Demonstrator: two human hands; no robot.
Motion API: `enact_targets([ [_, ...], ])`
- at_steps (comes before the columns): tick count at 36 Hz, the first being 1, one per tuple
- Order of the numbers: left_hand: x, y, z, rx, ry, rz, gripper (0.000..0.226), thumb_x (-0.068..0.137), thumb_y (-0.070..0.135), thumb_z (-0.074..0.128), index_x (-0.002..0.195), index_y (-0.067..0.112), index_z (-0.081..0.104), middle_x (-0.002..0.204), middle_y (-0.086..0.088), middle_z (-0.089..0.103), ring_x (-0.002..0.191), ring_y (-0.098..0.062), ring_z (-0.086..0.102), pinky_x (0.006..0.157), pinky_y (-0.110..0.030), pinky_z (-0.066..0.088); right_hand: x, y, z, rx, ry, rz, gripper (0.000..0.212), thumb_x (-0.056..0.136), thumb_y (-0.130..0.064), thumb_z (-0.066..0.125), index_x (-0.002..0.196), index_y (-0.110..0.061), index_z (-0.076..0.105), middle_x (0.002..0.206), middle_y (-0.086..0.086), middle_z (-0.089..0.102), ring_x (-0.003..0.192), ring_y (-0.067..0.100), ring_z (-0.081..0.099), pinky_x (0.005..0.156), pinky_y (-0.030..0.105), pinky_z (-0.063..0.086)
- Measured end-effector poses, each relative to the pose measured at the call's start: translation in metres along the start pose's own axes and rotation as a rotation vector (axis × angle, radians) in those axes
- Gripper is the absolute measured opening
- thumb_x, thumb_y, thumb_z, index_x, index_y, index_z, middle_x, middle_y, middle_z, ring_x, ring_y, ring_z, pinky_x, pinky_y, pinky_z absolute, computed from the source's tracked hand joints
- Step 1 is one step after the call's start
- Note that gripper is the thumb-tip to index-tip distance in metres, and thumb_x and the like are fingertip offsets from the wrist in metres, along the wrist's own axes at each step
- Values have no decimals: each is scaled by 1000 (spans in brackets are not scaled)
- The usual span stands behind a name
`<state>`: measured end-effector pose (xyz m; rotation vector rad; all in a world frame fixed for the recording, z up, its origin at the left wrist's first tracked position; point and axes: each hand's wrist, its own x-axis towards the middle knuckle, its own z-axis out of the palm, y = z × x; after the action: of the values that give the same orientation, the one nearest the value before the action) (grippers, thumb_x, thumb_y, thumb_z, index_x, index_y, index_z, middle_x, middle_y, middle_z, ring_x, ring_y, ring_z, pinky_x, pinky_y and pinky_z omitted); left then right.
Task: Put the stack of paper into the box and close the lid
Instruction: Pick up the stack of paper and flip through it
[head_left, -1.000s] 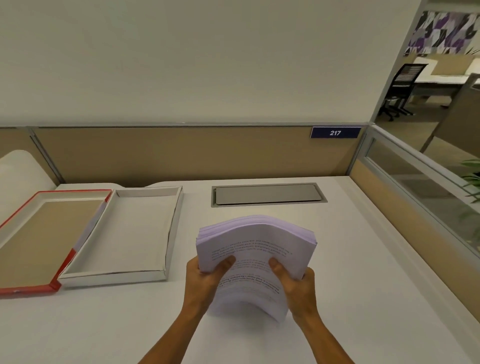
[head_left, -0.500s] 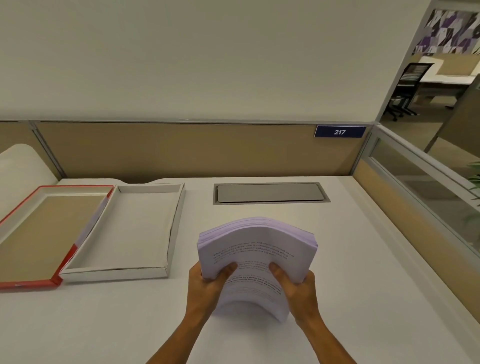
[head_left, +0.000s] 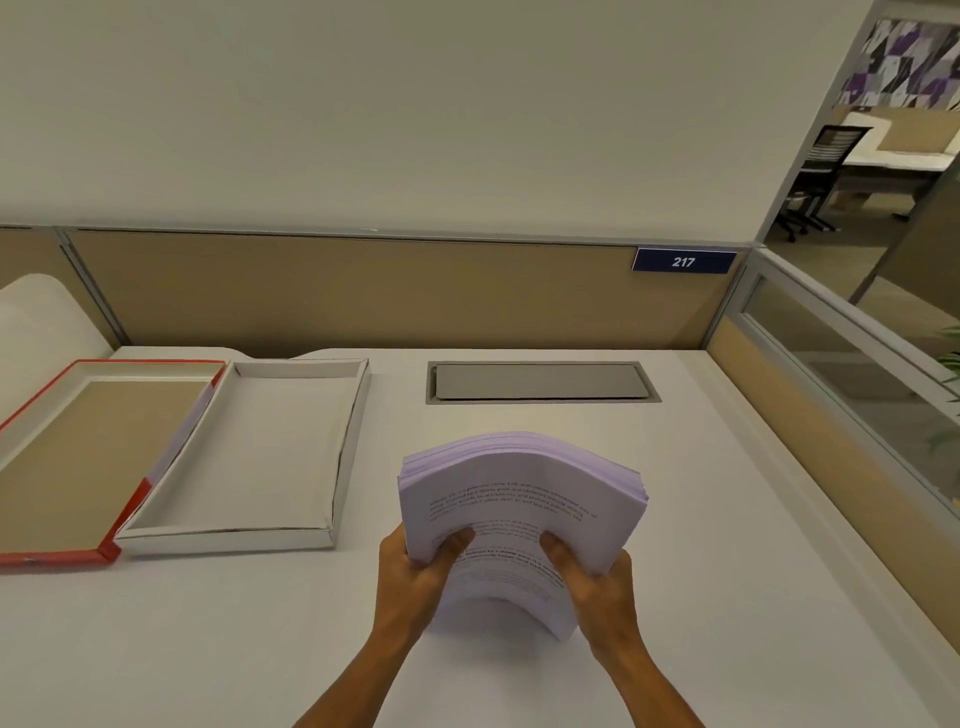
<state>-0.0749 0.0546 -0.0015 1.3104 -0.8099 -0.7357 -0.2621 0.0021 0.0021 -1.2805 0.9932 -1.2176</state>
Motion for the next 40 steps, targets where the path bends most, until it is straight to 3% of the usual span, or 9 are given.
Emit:
enact_targets([
  [9,-5,-24,-6,12,-10,-76,39,71,25,78,106,35,64,92,10,75,86,-27,71,72,-34,63,-7,15,2,-16,-22,39,36,77,-30,77,104,-54,73,99,-10,78,98,13,73,64,26,62],
  [18,-4,-33,-8,57,-40,-82,40,72,27,75,108,36,63,94,13,73,89,-20,72,72,-29,62,-11,27,0,-17,-12,109,32,76,-40,80,105,-51,74,102,-9,77,99,13,72,68,28,63],
  [21,-10,-38,-8,78,-28,-68,39,73,28,73,109,36,61,99,11,72,88,-20,71,73,-26,62,-14,31,-1,-32,3,138,32,78,-35,79,104,-53,73,100,-12,77,97,11,72,66,27,62],
  [25,-12,-40,-8,96,-12,-55,39,81,14,74,110,35,59,101,9,71,91,-16,71,72,-22,61,-12,31,-2,-58,6,169,29,77,-35,77,99,-54,74,97,-15,77,94,9,72,63,24,62],
  [27,-11,-39,-8,114,-11,-53,39,82,11,75,110,34,60,100,8,71,95,-8,69,73,-22,61,-10,30,-2,-59,16,189,22,75,-38,77,96,-46,76,94,-13,78,89,16,74,62,24,62],
  [30,-9,-33,-11,149,-28,-60,36,80,20,77,108,36,60,99,11,71,93,-4,69,70,-20,61,-6,29,-5,-73,12,219,26,73,-43,78,96,-32,76,92,-8,80,86,19,76,64,27,63],
  [33,-7,-26,-17,189,-60,-89,37,75,34,79,107,37,60,101,11,72,87,-12,72,66,-22,61,-2,26,-10,-109,-44,257,35,74,-49,80,99,-24,78,93,-5,81,84,15,78,66,28,63],
  [37,-7,-18,-23,251,-92,-107,38,76,36,80,108,36,58,103,9,72,84,-15,74,64,-23,61,4,21,-13,-176,-100,285,41,71,-57,79,97,-26,77,89,-10,81,78,14,79,61,28,63],
  [40,-10,-13,-26,288,-92,-148,46,75,38,82,114,30,58,106,7,72,85,-14,74,67,-24,62,8,21,-14,-214,-141,314,37,75,-54,79,100,-26,75,89,-9,81,77,15,79,67,37,66],
])
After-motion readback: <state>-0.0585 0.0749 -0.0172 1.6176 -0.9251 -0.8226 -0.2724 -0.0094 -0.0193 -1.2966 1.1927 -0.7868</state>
